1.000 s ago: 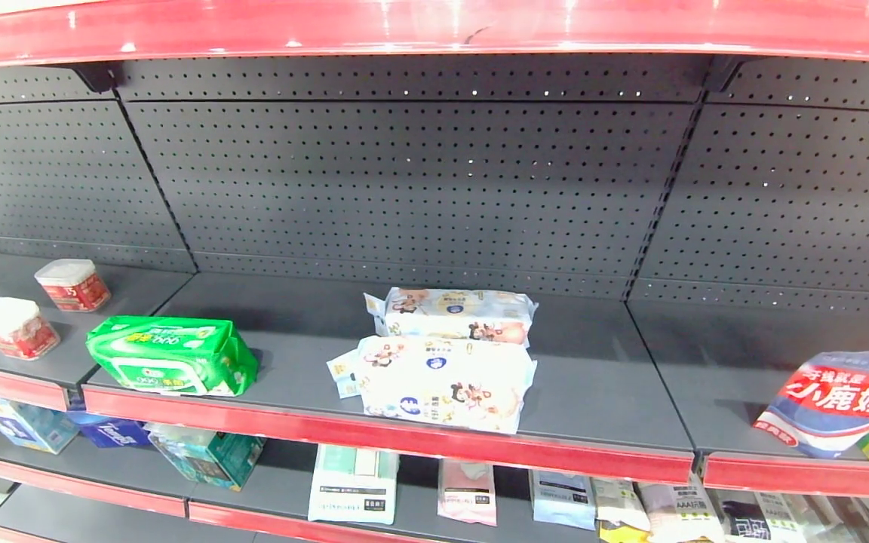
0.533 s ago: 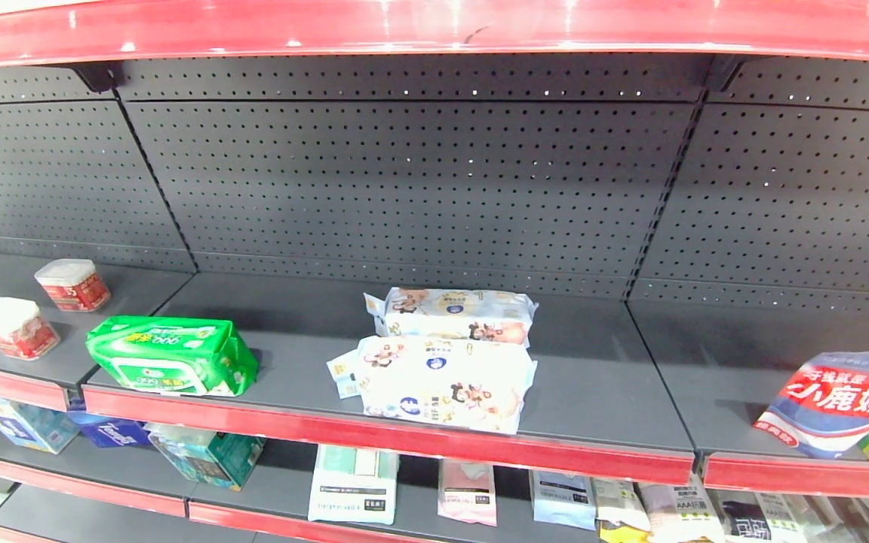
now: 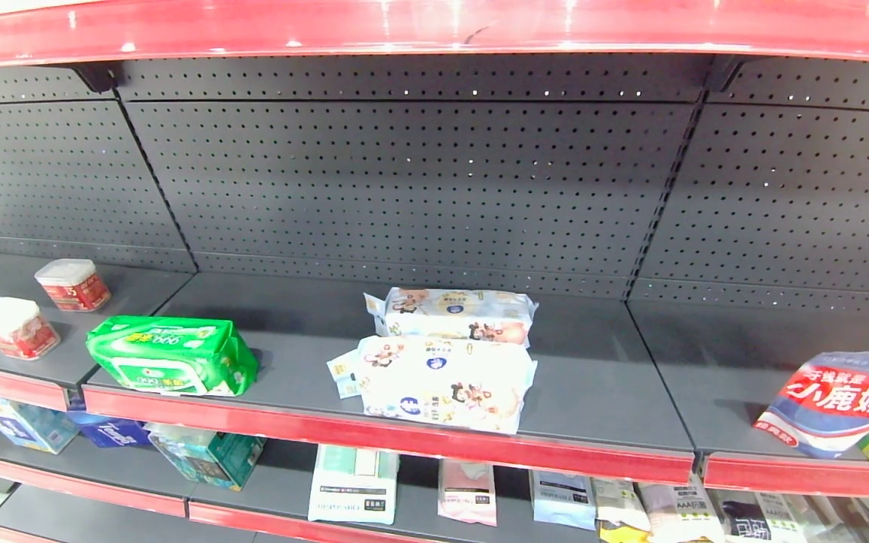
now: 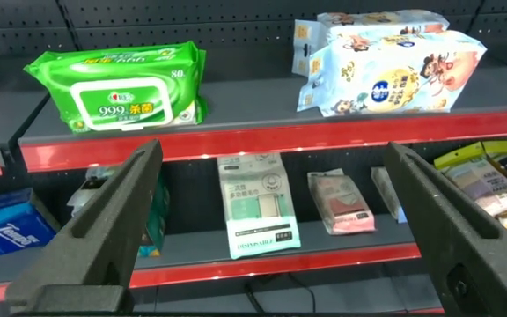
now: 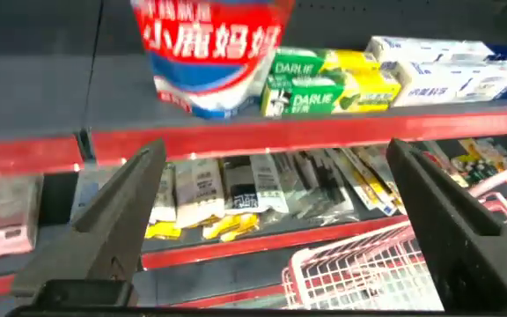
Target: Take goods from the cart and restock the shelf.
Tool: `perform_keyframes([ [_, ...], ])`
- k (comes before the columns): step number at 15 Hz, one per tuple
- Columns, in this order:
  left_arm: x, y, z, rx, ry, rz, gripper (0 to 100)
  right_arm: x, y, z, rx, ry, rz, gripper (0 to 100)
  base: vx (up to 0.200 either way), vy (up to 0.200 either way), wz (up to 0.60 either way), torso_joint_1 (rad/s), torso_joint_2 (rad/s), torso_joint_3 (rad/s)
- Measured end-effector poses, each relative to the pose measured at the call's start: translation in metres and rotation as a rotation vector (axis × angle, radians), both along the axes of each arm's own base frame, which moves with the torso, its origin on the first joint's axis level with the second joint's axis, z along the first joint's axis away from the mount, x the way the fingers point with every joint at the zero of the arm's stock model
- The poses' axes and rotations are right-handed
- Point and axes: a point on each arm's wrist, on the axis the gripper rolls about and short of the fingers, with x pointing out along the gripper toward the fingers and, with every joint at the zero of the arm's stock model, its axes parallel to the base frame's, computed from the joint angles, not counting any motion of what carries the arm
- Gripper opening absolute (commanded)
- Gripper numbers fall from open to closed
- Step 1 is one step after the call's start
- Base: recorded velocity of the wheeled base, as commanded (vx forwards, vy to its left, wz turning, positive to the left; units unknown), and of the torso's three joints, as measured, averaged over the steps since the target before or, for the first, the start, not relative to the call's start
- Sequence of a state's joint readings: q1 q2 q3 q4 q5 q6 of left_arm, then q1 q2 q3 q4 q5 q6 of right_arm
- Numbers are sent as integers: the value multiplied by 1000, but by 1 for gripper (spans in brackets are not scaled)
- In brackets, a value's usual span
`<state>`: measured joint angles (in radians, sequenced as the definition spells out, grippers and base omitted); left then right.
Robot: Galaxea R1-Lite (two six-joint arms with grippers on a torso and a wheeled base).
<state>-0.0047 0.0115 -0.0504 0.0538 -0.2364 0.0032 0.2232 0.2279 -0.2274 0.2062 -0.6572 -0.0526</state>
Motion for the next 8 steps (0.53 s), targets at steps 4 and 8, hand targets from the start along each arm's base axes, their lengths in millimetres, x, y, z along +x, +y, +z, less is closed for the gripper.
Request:
perform_keyframes([
  [4,0,0,0,0,-6,2,100,8,6,-9,9,85,-199,100,0,0,0,0,0,0],
  [8,-1,0,0,0,-8,1,100,1,14,-28,59,-28,84,100,0,0,0,0,0,0],
])
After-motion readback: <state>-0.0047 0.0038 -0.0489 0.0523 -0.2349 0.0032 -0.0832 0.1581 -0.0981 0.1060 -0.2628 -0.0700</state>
